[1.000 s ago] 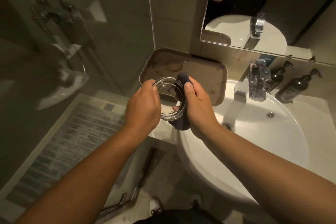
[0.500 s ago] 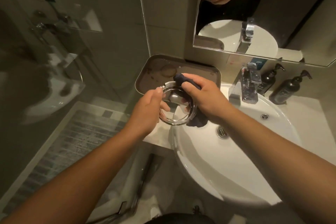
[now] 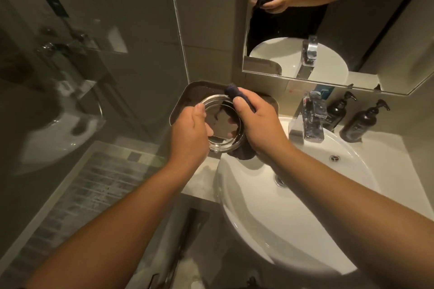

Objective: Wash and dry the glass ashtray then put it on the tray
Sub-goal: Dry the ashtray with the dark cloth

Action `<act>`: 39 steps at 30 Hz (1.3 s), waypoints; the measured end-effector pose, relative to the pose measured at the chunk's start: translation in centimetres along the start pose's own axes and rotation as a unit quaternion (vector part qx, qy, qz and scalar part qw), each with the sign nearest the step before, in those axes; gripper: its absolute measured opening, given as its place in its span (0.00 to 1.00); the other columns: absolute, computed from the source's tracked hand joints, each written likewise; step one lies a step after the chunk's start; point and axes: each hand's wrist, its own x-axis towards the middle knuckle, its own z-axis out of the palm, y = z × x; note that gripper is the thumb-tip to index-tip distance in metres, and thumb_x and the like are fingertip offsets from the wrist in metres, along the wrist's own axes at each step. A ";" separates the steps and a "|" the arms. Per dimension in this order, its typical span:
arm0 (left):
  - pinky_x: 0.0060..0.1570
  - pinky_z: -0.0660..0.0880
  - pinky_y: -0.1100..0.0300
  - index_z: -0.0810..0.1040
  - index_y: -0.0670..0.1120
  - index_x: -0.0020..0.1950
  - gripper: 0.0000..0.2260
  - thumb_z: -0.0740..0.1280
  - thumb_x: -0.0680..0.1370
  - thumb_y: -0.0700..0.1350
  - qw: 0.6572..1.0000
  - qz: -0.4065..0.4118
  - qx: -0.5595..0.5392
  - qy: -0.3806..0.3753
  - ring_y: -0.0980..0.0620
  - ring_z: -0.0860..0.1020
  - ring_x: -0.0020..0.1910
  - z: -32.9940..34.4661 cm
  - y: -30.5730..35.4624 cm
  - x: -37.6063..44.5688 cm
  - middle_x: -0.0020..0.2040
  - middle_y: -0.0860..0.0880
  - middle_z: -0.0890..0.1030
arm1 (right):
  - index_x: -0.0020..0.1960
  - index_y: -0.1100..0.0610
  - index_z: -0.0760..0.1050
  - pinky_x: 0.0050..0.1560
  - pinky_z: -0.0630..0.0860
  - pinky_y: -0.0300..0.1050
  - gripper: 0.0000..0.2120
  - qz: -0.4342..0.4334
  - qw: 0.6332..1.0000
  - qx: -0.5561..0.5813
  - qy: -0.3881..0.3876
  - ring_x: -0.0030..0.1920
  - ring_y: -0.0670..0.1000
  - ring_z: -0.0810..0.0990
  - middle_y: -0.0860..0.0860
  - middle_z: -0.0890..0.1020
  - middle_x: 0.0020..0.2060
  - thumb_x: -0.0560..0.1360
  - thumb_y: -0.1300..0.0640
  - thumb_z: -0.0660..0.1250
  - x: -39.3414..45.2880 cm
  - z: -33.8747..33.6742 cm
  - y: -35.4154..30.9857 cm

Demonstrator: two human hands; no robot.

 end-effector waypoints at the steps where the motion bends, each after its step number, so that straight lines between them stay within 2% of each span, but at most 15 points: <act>1: 0.39 0.74 0.54 0.72 0.51 0.42 0.15 0.52 0.84 0.53 1.000 -0.010 -0.013 0.013 0.51 0.77 0.32 0.2 0.1 -0.1 0.33 0.49 0.80 | 0.54 0.36 0.76 0.49 0.81 0.46 0.12 0.003 0.999 0.030 0.030 0.49 0.44 0.83 0.42 0.84 0.48 0.81 0.53 0.60 -0.4 0.5 0.2; 5: 0.39 0.70 0.63 0.72 0.49 0.47 0.15 0.50 0.84 0.53 0.994 -0.060 -0.065 0.069 0.56 0.77 0.35 1.5 0.6 -0.9 0.35 0.50 0.79 | 0.56 0.36 0.74 0.44 0.84 0.51 0.13 0.033 0.981 0.138 0.135 0.50 0.51 0.82 0.44 0.83 0.50 0.82 0.54 0.59 -2.0 2.5 0.7; 7: 0.41 0.71 0.60 0.72 0.49 0.48 0.14 0.50 0.84 0.53 0.985 -0.094 -0.110 0.092 0.52 0.79 0.38 2.1 0.8 -1.4 0.36 0.49 0.80 | 0.55 0.34 0.73 0.42 0.84 0.51 0.14 0.042 0.974 0.159 0.158 0.47 0.50 0.82 0.45 0.82 0.50 0.82 0.54 0.59 -2.2 3.1 0.9; 9: 0.45 0.74 0.56 0.71 0.50 0.48 0.14 0.50 0.84 0.53 0.979 -0.117 -0.141 0.087 0.48 0.81 0.41 2.4 0.7 -2.0 0.36 0.50 0.80 | 0.58 0.38 0.74 0.39 0.83 0.49 0.12 0.047 0.977 0.150 0.147 0.44 0.48 0.81 0.46 0.82 0.49 0.82 0.54 0.60 -1.9 2.6 1.1; 11: 0.46 0.76 0.55 0.71 0.52 0.47 0.13 0.50 0.84 0.54 0.982 -0.127 -0.137 0.038 0.51 0.81 0.41 2.2 0.3 -2.3 0.37 0.51 0.81 | 0.60 0.41 0.76 0.36 0.82 0.48 0.12 0.053 0.985 0.119 0.116 0.40 0.47 0.81 0.47 0.83 0.48 0.82 0.55 0.61 -1.2 1.4 1.4; 14: 0.38 0.75 0.60 0.72 0.51 0.51 0.13 0.52 0.84 0.55 0.986 -0.105 -0.099 -0.081 0.60 0.80 0.34 0.8 -0.2 -1.8 0.41 0.51 0.83 | 0.54 0.39 0.78 0.38 0.81 0.49 0.12 0.035 0.997 0.051 0.034 0.41 0.49 0.82 0.45 0.84 0.43 0.81 0.55 0.62 0.1 -1.1 1.2; 17: 0.36 0.76 0.57 0.74 0.49 0.52 0.13 0.54 0.84 0.54 0.980 -0.081 -0.067 -0.170 0.54 0.81 0.36 -0.8 0.4 -0.3 0.42 0.48 0.83 | 0.55 0.41 0.79 0.40 0.80 0.43 0.11 0.019 0.993 -0.061 -0.096 0.41 0.46 0.82 0.43 0.84 0.42 0.81 0.57 0.63 1.3 -3.4 -0.6; 19: 0.34 0.77 0.56 0.75 0.46 0.51 0.14 0.54 0.84 0.52 0.969 -0.079 -0.056 -0.228 0.50 0.80 0.33 -1.5 1.4 0.5 0.39 0.46 0.82 | 0.58 0.44 0.78 0.43 0.82 0.46 0.11 0.026 0.975 -0.123 -0.186 0.42 0.47 0.83 0.47 0.84 0.46 0.81 0.56 0.63 1.9 -4.2 -1.8; 21: 0.31 0.76 0.59 0.76 0.43 0.47 0.16 0.54 0.84 0.50 0.963 -0.069 -0.027 -0.258 0.50 0.79 0.30 -1.5 2.4 0.8 0.36 0.45 0.81 | 0.59 0.45 0.78 0.44 0.83 0.51 0.11 0.023 0.960 -0.157 -0.232 0.44 0.51 0.84 0.50 0.84 0.48 0.81 0.56 0.63 2.3 -4.4 -2.9; 23: 0.33 0.75 0.60 0.76 0.42 0.45 0.18 0.53 0.84 0.49 0.973 -0.021 0.021 -0.227 0.53 0.79 0.29 -1.2 2.7 0.7 0.35 0.46 0.81 | 0.58 0.45 0.78 0.40 0.83 0.51 0.10 0.019 0.959 -0.152 -0.239 0.42 0.51 0.84 0.50 0.84 0.47 0.81 0.56 0.63 2.4 -4.3 -3.7; 25: 0.31 0.72 0.66 0.77 0.41 0.45 0.18 0.54 0.84 0.50 0.984 0.022 0.054 -0.167 0.58 0.77 0.27 -0.8 2.4 0.3 0.34 0.48 0.81 | 0.59 0.45 0.78 0.38 0.83 0.50 0.11 0.016 0.964 -0.137 -0.226 0.40 0.48 0.83 0.49 0.84 0.45 0.81 0.57 0.63 2.3 -4.1 -3.9; 27: 0.27 0.69 0.70 0.76 0.41 0.44 0.18 0.54 0.84 0.50 0.991 0.031 0.048 -0.118 0.60 0.76 0.25 -0.5 2.1 0.0 0.33 0.49 0.80 | 0.60 0.46 0.78 0.38 0.83 0.48 0.11 0.011 0.970 -0.133 -0.203 0.40 0.47 0.83 0.48 0.84 0.46 0.81 0.56 0.63 2.3 -3.8 -3.7; 32: 0.28 0.71 0.68 0.76 0.42 0.46 0.16 0.55 0.84 0.50 0.997 0.022 0.003 -0.069 0.58 0.75 0.25 0.0 1.6 -0.3 0.33 0.47 0.79 | 0.60 0.44 0.79 0.43 0.83 0.50 0.11 0.005 0.985 -0.100 -0.143 0.44 0.49 0.83 0.48 0.85 0.48 0.81 0.54 0.63 1.8 -3.5 -2.5; 36: 0.30 0.72 0.65 0.76 0.42 0.46 0.17 0.54 0.84 0.51 0.999 0.003 -0.025 -0.043 0.53 0.77 0.28 0.4 1.3 -0.4 0.34 0.47 0.78 | 0.54 0.39 0.79 0.44 0.83 0.52 0.11 0.007 0.997 -0.043 -0.059 0.43 0.48 0.83 0.45 0.84 0.44 0.81 0.53 0.62 0.4 -2.4 -1.2; 39: 0.30 0.73 0.62 0.74 0.46 0.45 0.16 0.53 0.85 0.51 0.997 -0.035 -0.066 -0.002 0.53 0.77 0.27 1.0 1.3 -0.5 0.34 0.47 0.78 | 0.58 0.42 0.78 0.42 0.80 0.40 0.12 -0.012 0.999 0.012 0.041 0.44 0.43 0.82 0.43 0.84 0.45 0.82 0.55 0.60 -1.0 -1.1 -0.4</act>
